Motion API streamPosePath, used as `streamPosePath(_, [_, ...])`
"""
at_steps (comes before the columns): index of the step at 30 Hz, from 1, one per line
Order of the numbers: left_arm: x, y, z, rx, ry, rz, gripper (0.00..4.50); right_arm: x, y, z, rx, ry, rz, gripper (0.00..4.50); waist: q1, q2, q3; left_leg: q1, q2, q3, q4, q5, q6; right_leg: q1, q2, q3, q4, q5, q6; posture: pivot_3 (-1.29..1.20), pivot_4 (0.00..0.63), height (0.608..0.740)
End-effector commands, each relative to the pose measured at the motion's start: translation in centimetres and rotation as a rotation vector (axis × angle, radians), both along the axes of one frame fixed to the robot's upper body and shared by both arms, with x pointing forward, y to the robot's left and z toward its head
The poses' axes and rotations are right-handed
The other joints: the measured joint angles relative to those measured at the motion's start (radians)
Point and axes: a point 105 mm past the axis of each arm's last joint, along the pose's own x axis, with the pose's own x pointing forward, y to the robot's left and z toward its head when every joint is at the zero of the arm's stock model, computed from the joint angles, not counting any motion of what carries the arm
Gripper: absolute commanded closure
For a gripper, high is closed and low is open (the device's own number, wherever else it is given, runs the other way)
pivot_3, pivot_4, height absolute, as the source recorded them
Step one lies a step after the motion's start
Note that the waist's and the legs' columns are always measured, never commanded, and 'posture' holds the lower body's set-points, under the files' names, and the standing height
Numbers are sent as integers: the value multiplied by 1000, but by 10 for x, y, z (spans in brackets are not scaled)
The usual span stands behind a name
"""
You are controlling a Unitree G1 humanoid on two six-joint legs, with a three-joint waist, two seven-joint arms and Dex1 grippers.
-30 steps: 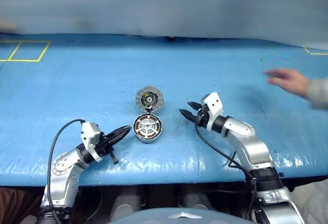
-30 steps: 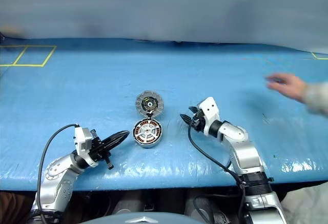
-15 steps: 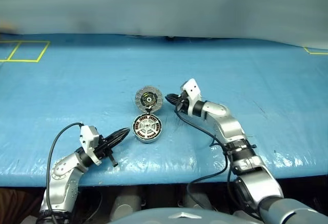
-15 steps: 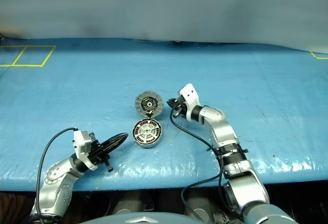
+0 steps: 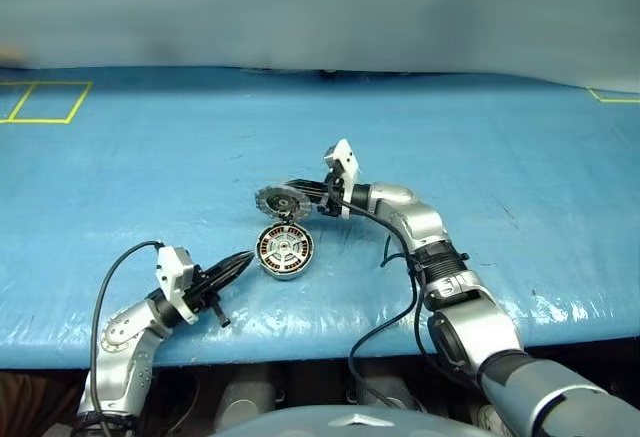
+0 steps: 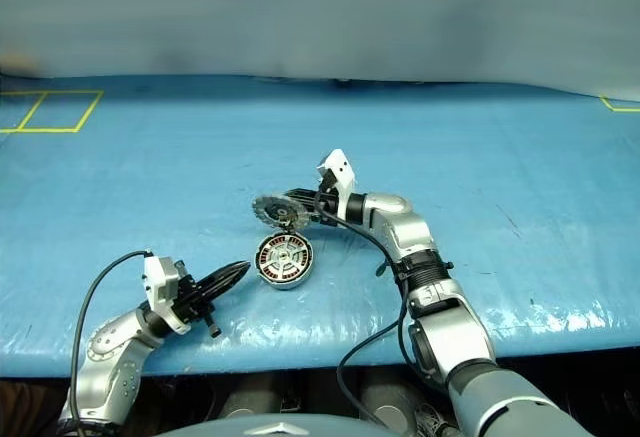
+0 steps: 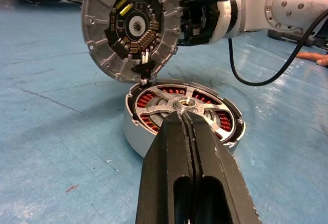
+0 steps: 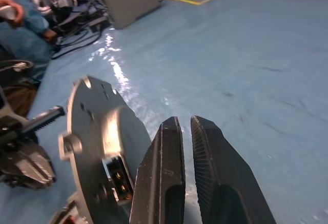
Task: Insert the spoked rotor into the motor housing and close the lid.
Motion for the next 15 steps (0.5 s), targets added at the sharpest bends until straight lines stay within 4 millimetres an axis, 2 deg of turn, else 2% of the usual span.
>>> streamPosePath(1, [-2,-2,7,-12,-26,-12,4500,-24,6,21,40,-61,132,4112,0,0,0,0,0,0,0,0,0,0,0,0,0,0,0,0,150,740])
streamPosePath(6, [-5,0,7,-30,-7,-15,4500,-48,6,8,-23,-61,202,4112,1,0,0,0,0,0,-1,-3,-5,-1,-2,0,0,-2,-3,0,150,740])
streamPosePath(15, [-16,13,9,-48,43,-15,4500,-62,2,-39,-159,-11,163,4112,0,0,0,0,0,0,-1,-4,-5,-1,-2,0,0,-2,-4,0,150,740])
